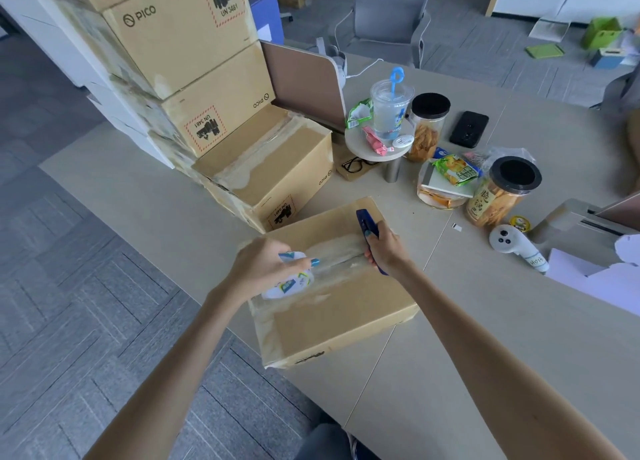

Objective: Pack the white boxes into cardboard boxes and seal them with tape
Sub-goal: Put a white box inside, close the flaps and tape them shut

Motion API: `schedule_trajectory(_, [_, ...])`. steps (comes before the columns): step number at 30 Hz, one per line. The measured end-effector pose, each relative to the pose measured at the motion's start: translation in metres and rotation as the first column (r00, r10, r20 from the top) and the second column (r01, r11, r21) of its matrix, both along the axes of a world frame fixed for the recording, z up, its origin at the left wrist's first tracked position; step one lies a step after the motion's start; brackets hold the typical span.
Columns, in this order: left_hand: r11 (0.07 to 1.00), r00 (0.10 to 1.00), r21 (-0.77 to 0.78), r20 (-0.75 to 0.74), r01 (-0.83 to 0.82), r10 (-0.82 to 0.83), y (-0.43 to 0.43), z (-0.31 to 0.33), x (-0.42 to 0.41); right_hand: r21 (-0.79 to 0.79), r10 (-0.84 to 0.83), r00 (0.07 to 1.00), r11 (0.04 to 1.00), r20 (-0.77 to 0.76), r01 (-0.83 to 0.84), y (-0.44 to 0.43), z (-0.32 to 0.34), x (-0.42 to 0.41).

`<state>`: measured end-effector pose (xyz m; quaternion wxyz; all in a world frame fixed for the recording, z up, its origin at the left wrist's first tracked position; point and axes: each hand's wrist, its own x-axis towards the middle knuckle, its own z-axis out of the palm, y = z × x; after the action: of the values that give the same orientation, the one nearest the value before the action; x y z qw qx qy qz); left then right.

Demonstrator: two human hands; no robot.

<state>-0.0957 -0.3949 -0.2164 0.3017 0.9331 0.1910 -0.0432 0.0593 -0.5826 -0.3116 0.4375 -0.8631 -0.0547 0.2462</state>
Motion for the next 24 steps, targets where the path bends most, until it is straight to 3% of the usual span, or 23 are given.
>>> schedule_trajectory(2, [0.912, 1.0, -0.41, 0.02, 0.023, -0.017, 0.013, 0.002, -0.011, -0.007, -0.004, 1.0, 1.0, 0.008, 0.004, 0.001, 0.007, -0.002])
schedule_trajectory(4, [0.806, 0.999, -0.592, 0.053, 0.024, 0.009, 0.028, 0.01, -0.022, -0.038, 0.008, 1.0, 0.999, 0.025, -0.007, 0.001, 0.009, -0.001])
schedule_trajectory(6, [0.836, 0.998, -0.549, 0.063, 0.026, 0.011, 0.041, 0.015, -0.037, -0.069, 0.023, 0.999, 0.997, 0.033, -0.02, 0.003, 0.01, -0.002])
schedule_trajectory(10, [0.987, 0.999, -0.151, -0.026, -0.046, 0.043, 0.059, 0.0, -0.061, -0.129, 0.036, 0.996, 0.991, 0.08, -0.026, 0.004, 0.006, -0.002])
schedule_trajectory(11, [0.988, 0.999, -0.145, -0.032, -0.047, 0.043, 0.063, -0.005, -0.067, -0.138, 0.041, 0.996, 0.99, 0.083, -0.029, 0.005, 0.004, -0.002])
schedule_trajectory(13, [0.913, 0.999, -0.407, 0.004, -0.042, 0.048, 0.074, -0.007, -0.078, -0.158, 0.053, 0.993, 0.987, 0.102, -0.037, 0.005, 0.0, 0.0])
schedule_trajectory(15, [0.843, 0.998, -0.536, 0.005, -0.045, 0.056, 0.082, -0.003, -0.088, -0.173, 0.051, 0.991, 0.984, 0.124, -0.029, 0.006, 0.001, -0.001])
schedule_trajectory(17, [0.904, 0.998, -0.424, 0.013, -0.053, 0.065, 0.09, -0.009, -0.097, -0.173, 0.043, 0.991, 0.985, 0.126, -0.02, 0.006, -0.001, 0.0])
schedule_trajectory(20, [0.998, 0.999, 0.056, -0.026, -0.026, 0.027, 0.099, -0.026, -0.103, -0.166, 0.024, 0.992, 0.986, 0.126, -0.003, 0.006, -0.003, 0.0])
schedule_trajectory(24, [0.981, 0.996, 0.193, -0.084, -0.007, 0.024, 0.104, -0.049, -0.104, -0.163, 0.031, 0.99, 0.987, 0.135, -0.009, 0.007, 0.002, -0.003])
